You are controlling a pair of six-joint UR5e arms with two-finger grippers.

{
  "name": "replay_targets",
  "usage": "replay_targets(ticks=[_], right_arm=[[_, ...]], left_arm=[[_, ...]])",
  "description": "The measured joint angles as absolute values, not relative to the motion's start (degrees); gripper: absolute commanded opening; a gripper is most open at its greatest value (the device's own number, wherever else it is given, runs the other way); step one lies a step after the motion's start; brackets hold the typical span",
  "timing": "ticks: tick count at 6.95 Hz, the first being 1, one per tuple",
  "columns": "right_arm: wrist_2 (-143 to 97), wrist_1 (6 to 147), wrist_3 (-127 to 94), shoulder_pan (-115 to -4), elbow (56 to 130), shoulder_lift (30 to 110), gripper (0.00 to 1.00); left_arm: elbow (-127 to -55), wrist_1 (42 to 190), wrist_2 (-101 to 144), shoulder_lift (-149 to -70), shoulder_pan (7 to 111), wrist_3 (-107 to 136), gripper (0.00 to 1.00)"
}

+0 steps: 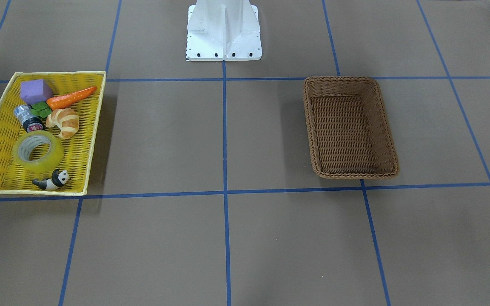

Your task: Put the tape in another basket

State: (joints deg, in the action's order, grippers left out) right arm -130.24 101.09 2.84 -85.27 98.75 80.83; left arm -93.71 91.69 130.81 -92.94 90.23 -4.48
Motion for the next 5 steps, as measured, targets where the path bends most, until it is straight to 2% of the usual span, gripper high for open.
replay_targets(ticks=[5], right_arm=[[-133.34,88.03,2.47,-79.87,99.12,80.82,1.0]], left_arm=[[-94.8,91.67,130.82,-92.53,90.26,-4.48,0.99]])
